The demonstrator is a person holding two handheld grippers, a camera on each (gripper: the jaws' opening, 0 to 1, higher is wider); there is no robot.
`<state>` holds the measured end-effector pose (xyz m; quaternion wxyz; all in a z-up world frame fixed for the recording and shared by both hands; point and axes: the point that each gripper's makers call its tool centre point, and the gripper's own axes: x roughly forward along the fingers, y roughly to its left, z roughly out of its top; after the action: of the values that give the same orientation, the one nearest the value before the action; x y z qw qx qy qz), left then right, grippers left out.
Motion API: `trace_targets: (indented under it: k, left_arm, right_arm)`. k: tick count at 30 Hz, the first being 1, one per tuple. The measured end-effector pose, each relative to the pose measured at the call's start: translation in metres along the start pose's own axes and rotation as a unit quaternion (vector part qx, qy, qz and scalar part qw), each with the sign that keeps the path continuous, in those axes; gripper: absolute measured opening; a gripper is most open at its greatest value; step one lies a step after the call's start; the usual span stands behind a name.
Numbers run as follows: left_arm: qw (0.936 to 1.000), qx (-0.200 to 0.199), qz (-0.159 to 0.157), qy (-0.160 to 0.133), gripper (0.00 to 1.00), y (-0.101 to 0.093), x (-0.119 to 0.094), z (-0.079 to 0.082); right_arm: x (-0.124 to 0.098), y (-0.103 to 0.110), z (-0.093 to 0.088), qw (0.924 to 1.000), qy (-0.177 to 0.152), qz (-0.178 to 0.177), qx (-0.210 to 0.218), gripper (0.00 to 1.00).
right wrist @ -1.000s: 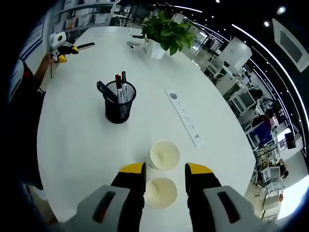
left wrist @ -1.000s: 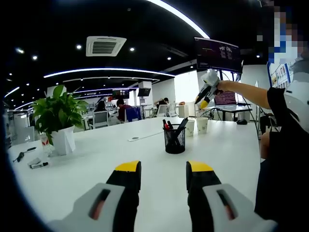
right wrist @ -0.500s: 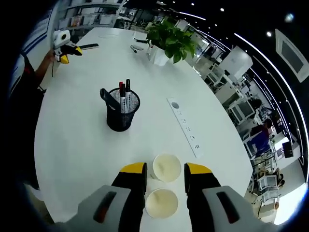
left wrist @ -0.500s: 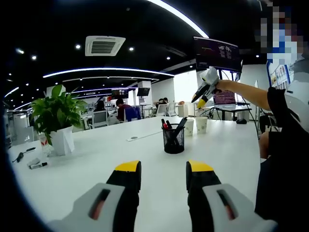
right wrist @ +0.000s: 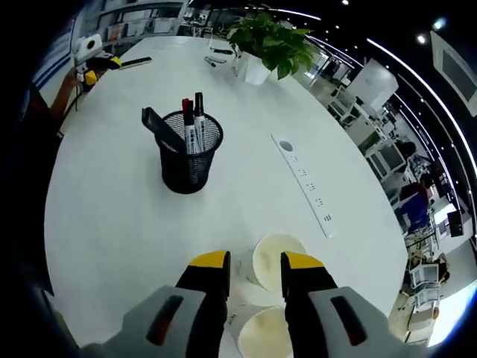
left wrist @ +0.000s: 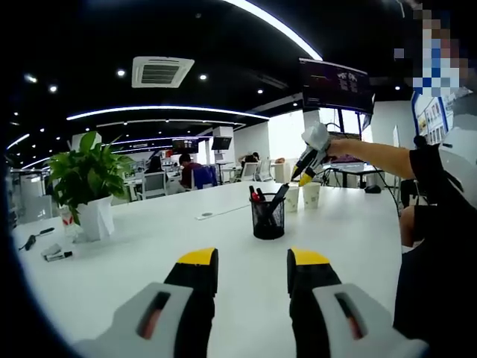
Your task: Place the scattered laser pointers and whiteboard markers into the pen holder and stack the scattered paper cups together
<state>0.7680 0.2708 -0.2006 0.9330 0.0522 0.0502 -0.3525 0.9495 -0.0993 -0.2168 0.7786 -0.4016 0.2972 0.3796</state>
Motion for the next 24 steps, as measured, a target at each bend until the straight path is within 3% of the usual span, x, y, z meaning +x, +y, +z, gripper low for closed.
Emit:
trace_targets:
  k: [12, 24]
  left_arm:
    - [1.0, -0.001, 0.006, 0.002, 0.38, 0.004, -0.002, -0.003]
    - [1.0, -0.003, 0.003, 0.002, 0.38, 0.003, -0.003, -0.003]
  right_arm:
    - [0.02, 0.004, -0.014, 0.9992, 0.037, 0.005, -0.014, 0.26]
    - [0.034, 0.008, -0.023, 0.9984, 0.053, 0.017, -0.01, 0.25]
